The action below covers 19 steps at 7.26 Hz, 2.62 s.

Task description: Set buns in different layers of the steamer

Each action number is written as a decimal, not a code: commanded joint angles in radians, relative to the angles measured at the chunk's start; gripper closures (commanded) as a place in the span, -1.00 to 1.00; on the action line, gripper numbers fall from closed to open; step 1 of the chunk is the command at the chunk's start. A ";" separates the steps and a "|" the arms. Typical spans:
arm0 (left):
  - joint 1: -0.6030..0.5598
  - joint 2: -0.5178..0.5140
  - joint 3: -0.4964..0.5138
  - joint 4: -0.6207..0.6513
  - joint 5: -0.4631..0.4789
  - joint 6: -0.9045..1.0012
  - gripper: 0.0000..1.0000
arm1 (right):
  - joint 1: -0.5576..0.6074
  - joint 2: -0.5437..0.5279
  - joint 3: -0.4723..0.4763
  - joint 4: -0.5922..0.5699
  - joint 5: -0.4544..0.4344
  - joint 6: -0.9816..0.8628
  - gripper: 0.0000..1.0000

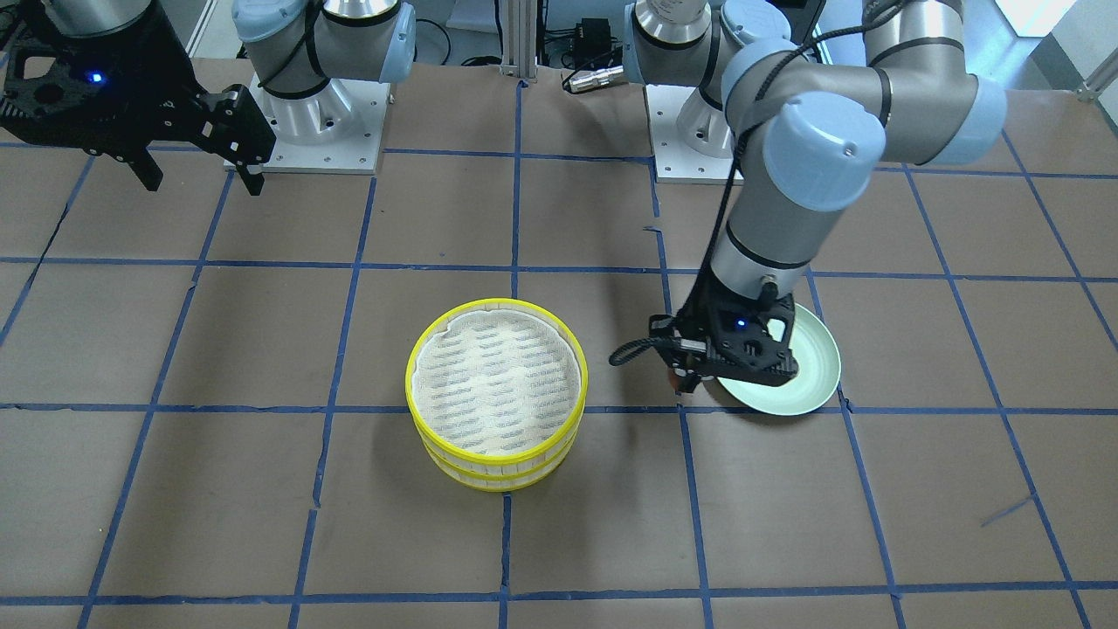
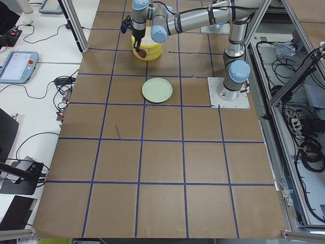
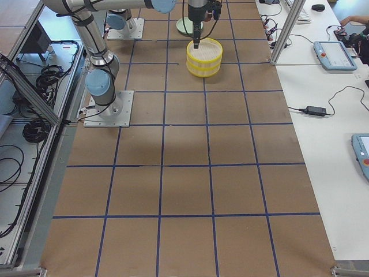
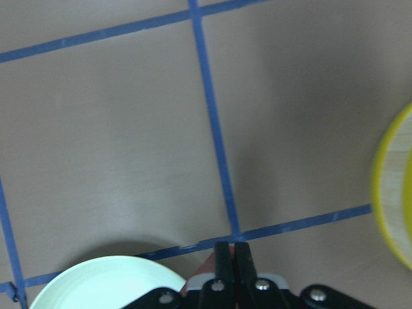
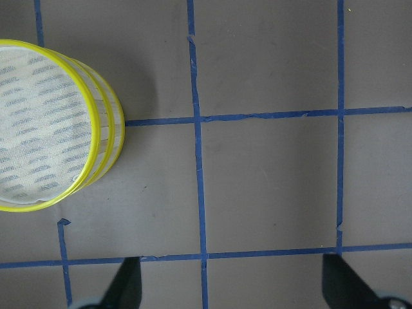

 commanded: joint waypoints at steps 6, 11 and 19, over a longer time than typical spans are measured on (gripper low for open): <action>-0.204 -0.150 0.069 0.150 -0.174 -0.452 -1.00 | -0.005 -0.010 0.000 0.009 -0.008 -0.005 -1.00; -0.002 -0.008 0.081 -0.058 -0.106 0.020 -1.00 | 0.001 -0.008 0.000 0.006 -0.039 0.006 -1.00; 0.080 0.164 0.080 -0.424 0.050 0.091 -1.00 | 0.053 0.062 -0.003 -0.056 0.041 0.004 -1.00</action>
